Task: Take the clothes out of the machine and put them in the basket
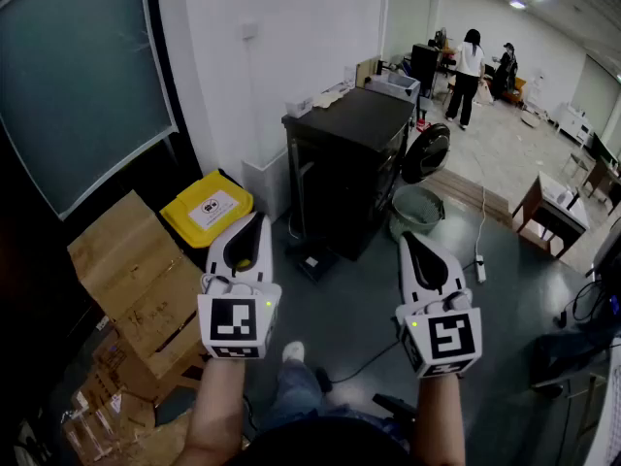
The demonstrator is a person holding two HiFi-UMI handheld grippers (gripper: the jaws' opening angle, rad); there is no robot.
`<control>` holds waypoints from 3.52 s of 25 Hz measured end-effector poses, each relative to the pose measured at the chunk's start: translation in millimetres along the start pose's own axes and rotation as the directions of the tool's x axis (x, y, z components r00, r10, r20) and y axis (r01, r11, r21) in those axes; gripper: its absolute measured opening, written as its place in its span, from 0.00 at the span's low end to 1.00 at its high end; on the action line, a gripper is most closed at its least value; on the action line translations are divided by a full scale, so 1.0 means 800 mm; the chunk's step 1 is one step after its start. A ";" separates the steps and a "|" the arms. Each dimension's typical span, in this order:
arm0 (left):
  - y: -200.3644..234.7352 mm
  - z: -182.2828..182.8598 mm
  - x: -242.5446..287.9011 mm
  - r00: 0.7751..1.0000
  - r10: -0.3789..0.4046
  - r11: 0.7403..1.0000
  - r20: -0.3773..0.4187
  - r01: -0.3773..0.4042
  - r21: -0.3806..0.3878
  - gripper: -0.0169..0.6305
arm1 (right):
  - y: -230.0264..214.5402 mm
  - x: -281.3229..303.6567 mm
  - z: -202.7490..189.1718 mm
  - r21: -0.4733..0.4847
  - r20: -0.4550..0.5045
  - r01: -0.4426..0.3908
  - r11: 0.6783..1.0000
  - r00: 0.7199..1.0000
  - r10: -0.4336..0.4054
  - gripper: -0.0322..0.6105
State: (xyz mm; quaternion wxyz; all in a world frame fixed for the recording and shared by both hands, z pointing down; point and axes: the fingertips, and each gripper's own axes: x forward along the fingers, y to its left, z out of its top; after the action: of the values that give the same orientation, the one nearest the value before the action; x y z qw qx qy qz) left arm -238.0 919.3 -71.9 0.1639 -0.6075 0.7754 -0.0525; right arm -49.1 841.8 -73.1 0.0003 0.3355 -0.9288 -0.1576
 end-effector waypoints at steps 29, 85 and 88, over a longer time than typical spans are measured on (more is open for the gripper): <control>-0.015 -0.073 0.094 0.989 -0.069 0.995 -0.127 0.058 -0.085 0.91 | -0.049 0.057 -0.034 0.223 0.016 0.038 0.974 0.999 -0.043 0.94; -0.166 -0.172 0.621 0.913 -0.378 0.921 -0.152 0.354 -0.162 0.88 | -0.444 0.331 -0.257 0.099 -0.297 0.376 0.921 0.895 -0.333 0.88; -0.218 -0.164 0.656 0.909 -0.389 0.915 -0.148 0.363 -0.175 0.88 | -0.499 0.323 -0.272 0.093 -0.298 0.386 0.918 0.890 -0.344 0.88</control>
State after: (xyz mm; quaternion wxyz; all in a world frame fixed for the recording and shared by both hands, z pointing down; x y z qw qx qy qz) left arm -227.5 356.0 0.5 0.0359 -0.7487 0.6568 -0.0822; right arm 22.8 327.5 -10.7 0.0748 0.5222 -0.8488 -0.0366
